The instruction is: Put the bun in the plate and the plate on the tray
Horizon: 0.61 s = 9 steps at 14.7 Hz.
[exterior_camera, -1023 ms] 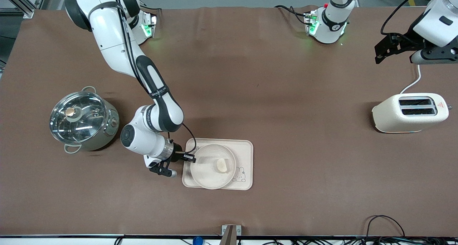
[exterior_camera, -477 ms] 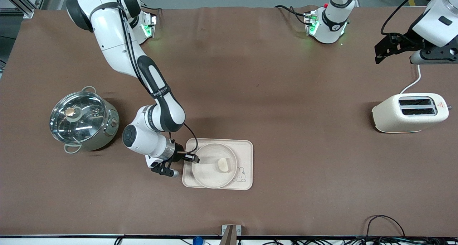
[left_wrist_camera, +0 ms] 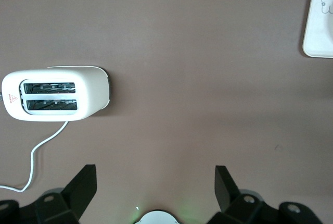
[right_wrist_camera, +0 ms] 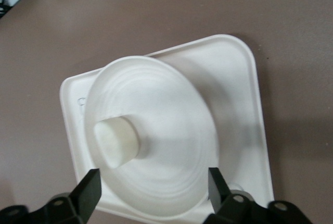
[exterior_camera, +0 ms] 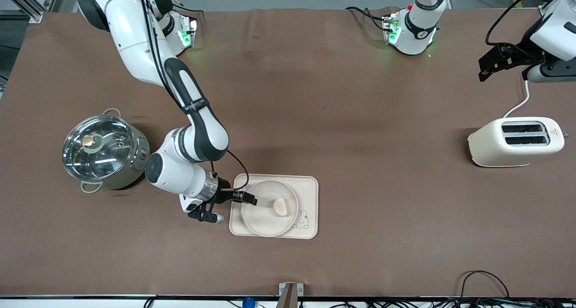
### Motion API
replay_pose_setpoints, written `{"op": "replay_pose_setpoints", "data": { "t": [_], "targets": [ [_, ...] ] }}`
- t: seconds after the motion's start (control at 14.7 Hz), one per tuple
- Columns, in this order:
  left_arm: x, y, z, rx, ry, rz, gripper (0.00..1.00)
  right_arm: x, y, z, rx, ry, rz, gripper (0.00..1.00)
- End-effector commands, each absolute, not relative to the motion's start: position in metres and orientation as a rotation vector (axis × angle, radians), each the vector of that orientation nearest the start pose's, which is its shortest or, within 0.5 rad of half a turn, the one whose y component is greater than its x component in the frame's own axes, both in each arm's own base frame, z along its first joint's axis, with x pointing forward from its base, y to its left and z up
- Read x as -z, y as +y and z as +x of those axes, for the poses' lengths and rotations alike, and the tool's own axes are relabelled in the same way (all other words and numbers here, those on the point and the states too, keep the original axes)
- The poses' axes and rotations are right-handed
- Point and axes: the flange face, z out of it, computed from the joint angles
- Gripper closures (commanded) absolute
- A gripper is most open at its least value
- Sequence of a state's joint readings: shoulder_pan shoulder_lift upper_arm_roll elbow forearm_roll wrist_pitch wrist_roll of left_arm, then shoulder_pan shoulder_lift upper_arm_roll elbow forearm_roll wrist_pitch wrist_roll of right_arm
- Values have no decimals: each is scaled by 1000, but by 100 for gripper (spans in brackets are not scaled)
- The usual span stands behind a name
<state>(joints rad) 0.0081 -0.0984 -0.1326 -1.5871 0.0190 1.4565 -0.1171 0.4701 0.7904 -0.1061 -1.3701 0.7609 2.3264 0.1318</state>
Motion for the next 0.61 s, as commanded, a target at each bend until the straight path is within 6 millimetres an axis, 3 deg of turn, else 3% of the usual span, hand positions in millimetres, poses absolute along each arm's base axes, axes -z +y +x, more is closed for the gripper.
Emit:
{"op": "replay_pose_setpoints", "data": {
  "t": [0.0, 0.2, 0.55],
  "targets": [
    [-660, -66, 507, -31, 36, -3103, 0, -318, 261, 681, 32, 305, -2576, 0],
    [-662, -67, 504, -33, 38, -3102, 0, -388, 205, 667, -93, 218, -2676, 0],
    [-661, -67, 504, -40, 43, -3101, 0, -533, 79, 616, -188, 197, -2851, 0]
  ]
}}
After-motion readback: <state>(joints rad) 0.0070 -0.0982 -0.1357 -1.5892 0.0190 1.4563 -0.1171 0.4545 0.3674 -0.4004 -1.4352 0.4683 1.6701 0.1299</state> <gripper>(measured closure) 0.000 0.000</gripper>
